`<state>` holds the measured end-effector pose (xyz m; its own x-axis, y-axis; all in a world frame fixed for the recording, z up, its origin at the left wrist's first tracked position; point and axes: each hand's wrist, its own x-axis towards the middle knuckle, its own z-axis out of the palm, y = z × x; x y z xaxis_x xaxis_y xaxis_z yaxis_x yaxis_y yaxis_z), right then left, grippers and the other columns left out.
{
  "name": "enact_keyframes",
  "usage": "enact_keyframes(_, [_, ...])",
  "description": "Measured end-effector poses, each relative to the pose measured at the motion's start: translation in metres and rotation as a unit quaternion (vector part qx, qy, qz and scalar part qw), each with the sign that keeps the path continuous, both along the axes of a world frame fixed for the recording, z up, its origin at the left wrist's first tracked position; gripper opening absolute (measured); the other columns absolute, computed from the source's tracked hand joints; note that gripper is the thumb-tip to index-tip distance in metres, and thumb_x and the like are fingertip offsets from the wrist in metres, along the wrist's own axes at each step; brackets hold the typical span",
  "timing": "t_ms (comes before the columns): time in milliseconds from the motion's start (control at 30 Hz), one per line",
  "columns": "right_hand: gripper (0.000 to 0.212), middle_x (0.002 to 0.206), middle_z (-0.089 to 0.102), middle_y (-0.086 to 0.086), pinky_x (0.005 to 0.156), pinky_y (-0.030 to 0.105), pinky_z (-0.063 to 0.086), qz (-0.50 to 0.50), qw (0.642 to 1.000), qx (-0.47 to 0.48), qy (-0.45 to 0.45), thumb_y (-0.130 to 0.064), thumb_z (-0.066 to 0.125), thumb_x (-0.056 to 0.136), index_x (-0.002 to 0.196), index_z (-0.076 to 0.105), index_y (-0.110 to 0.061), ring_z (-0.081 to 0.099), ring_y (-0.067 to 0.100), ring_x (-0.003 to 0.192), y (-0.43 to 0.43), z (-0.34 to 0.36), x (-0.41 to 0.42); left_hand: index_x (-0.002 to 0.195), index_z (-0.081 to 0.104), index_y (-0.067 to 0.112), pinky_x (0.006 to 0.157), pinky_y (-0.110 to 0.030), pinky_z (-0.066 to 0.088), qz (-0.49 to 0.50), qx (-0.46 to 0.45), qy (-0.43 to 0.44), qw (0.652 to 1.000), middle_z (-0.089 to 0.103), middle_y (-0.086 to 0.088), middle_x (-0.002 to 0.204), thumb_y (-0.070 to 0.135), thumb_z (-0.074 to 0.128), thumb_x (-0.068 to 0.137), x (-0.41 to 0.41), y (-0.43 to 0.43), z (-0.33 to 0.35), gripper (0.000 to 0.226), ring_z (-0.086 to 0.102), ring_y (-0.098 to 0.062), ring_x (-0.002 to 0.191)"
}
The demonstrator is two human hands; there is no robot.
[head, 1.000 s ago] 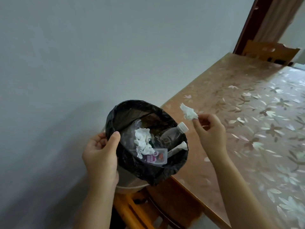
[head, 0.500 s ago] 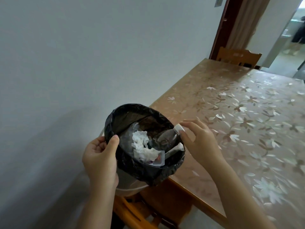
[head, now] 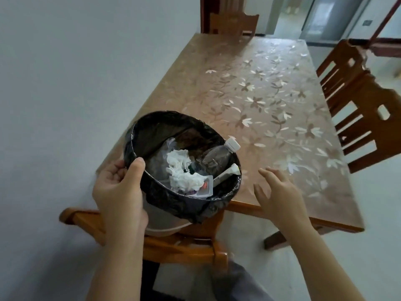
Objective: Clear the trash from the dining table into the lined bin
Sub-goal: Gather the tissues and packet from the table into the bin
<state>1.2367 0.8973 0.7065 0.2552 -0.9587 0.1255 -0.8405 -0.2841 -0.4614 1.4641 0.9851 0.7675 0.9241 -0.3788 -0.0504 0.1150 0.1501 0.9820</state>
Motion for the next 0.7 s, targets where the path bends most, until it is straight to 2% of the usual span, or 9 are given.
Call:
enact_keyframes(167, [0.04, 0.125, 0.057, 0.013, 0.096, 0.045, 0.043, -0.072, 0.997, 0.003, 0.005, -0.023, 0.059, 0.083, 0.12, 0.054, -0.009, 0.051, 0.032, 0.115, -0.004, -0.008, -0.076, 0.083, 0.064, 0.01, 0.074, -0.038, 0.056, -0.095, 0.006, 0.025, 0.995, 0.065, -0.004, 0.074, 0.019, 0.071, 0.067, -0.063, -0.036, -0.002, 0.019, 0.063, -0.018, 0.07])
enact_keyframes(333, [0.04, 0.126, 0.057, 0.014, 0.098, 0.045, 0.04, -0.15, 0.989, 0.017, 0.004, -0.02, 0.061, 0.081, 0.119, 0.055, -0.008, 0.05, 0.032, 0.116, -0.016, -0.014, -0.173, 0.086, 0.058, 0.007, 0.079, -0.045, 0.053, -0.183, 0.025, 0.04, 0.982, 0.062, -0.009, 0.078, 0.022, 0.07, 0.063, -0.156, -0.091, -0.005, 0.029, 0.061, -0.022, 0.072])
enact_keyframes(533, [0.039, 0.121, 0.059, 0.018, 0.095, 0.049, 0.042, -0.269, 0.963, 0.024, 0.001, -0.017, 0.063, 0.08, 0.117, 0.056, -0.005, 0.051, 0.036, 0.113, -0.012, -0.021, -0.296, 0.098, 0.055, 0.001, 0.086, -0.052, 0.049, -0.297, 0.04, 0.05, 0.953, 0.059, -0.017, 0.089, 0.021, 0.068, 0.065, -0.284, -0.147, -0.001, 0.041, 0.057, -0.029, 0.08])
enact_keyframes(700, [0.036, 0.121, 0.06, 0.018, 0.095, 0.051, 0.042, -0.361, 0.932, 0.022, -0.014, -0.018, 0.063, 0.081, 0.115, 0.058, -0.006, 0.052, 0.036, 0.113, 0.009, -0.027, -0.366, 0.102, 0.054, 0.002, 0.085, -0.053, 0.048, -0.4, 0.056, 0.06, 0.913, 0.059, -0.022, 0.097, 0.024, 0.068, 0.062, -0.374, -0.171, 0.004, 0.048, 0.058, -0.031, 0.082])
